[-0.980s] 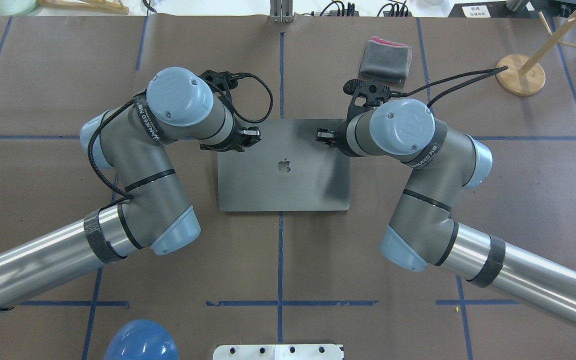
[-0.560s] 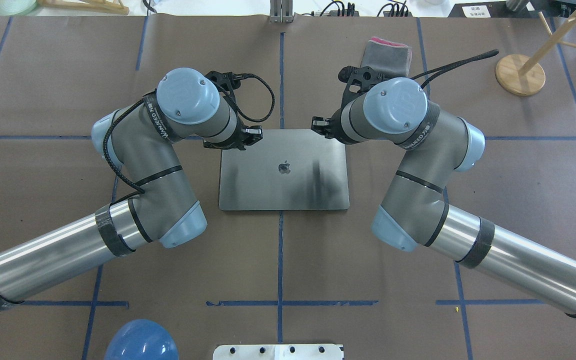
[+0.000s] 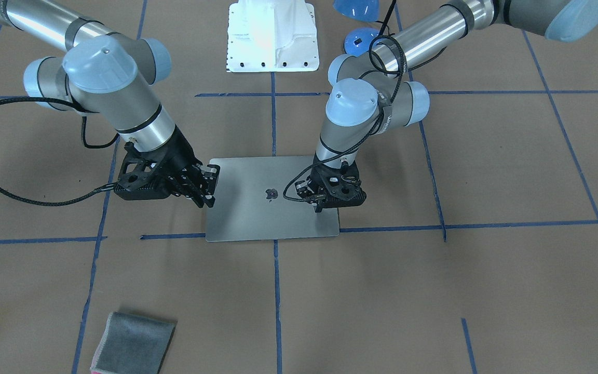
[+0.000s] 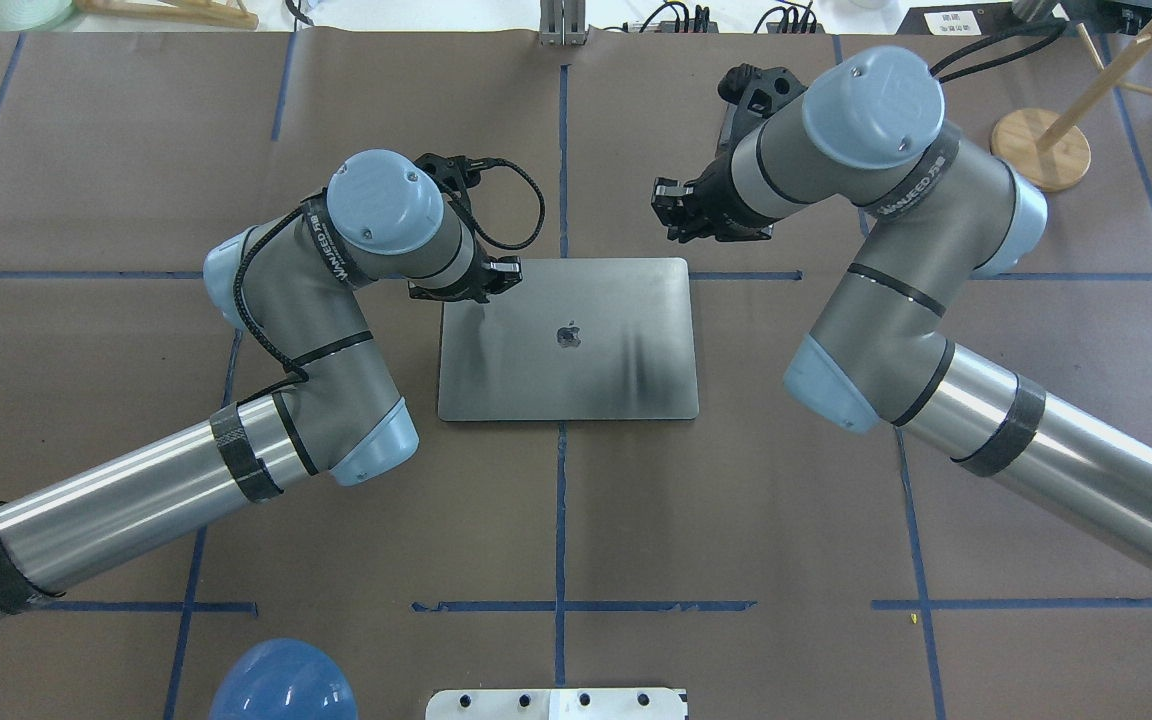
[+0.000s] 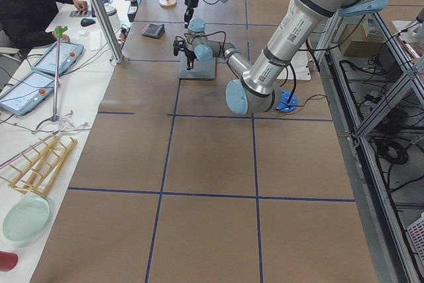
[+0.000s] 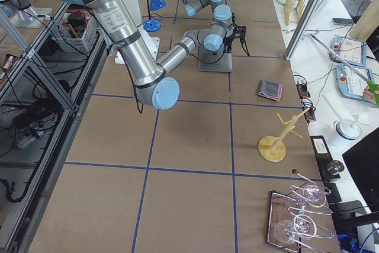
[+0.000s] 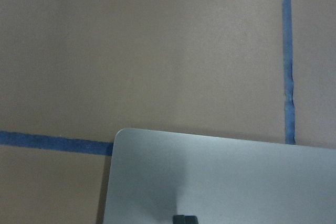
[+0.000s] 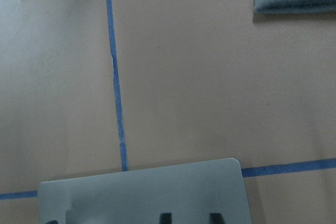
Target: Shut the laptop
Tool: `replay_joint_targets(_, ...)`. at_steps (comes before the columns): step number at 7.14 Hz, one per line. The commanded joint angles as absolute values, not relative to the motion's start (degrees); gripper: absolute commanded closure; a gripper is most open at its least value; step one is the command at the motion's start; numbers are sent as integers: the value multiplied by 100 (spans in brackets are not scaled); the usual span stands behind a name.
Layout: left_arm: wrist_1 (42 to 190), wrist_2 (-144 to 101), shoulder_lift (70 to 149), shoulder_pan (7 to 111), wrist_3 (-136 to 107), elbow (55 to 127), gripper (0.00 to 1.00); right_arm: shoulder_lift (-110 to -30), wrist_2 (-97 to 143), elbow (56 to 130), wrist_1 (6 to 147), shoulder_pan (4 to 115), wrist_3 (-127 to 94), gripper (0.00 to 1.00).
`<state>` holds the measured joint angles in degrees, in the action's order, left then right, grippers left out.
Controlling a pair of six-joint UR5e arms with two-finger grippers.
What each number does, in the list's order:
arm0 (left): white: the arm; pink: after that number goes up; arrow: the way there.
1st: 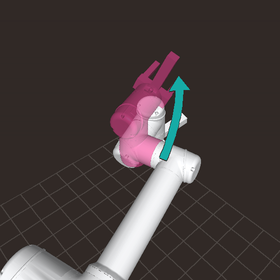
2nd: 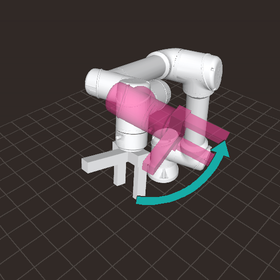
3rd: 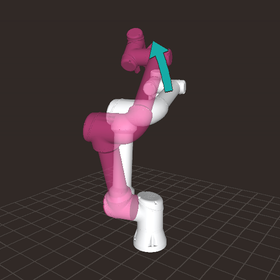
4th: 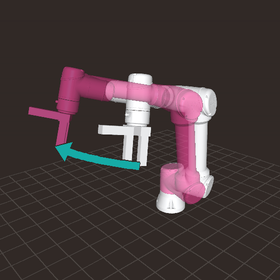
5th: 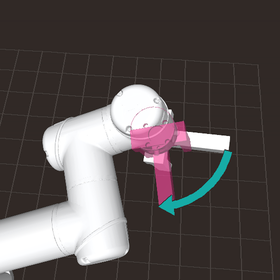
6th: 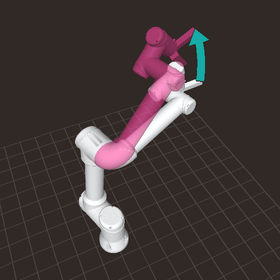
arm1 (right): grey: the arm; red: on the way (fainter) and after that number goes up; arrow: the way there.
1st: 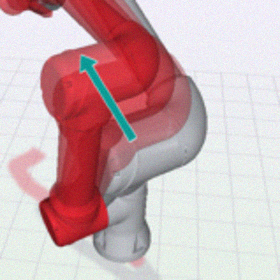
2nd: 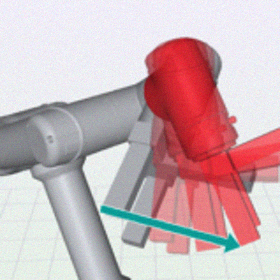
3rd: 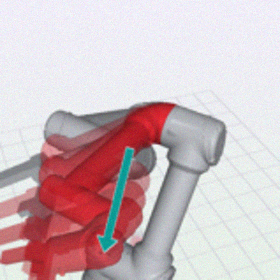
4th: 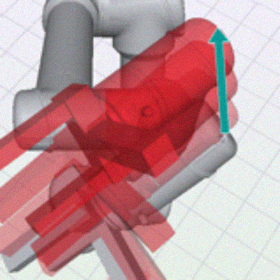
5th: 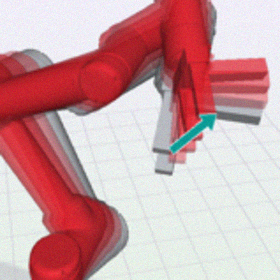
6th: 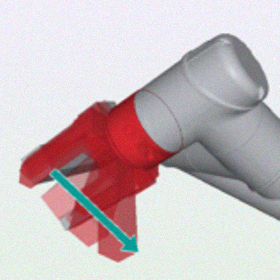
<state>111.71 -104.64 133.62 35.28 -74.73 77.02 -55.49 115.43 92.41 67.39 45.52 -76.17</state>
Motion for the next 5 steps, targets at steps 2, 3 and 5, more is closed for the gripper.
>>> replay_joint_targets(2, 11180, -10468, 13368, 3516, -7479, 7664, 100, -5634, 12083, 9334, 6759, 5000, -7620, 0)
replay_joint_targets(3, 11188, -10476, 13368, 3524, -7479, 7673, 95, -5669, 12250, 9412, 6767, 5140, -7611, 0)
replay_joint_targets(5, 11416, -10511, 13325, 3594, -7471, 7752, 1, -5949, 12602, 9623, 6776, 5509, -7603, 0)
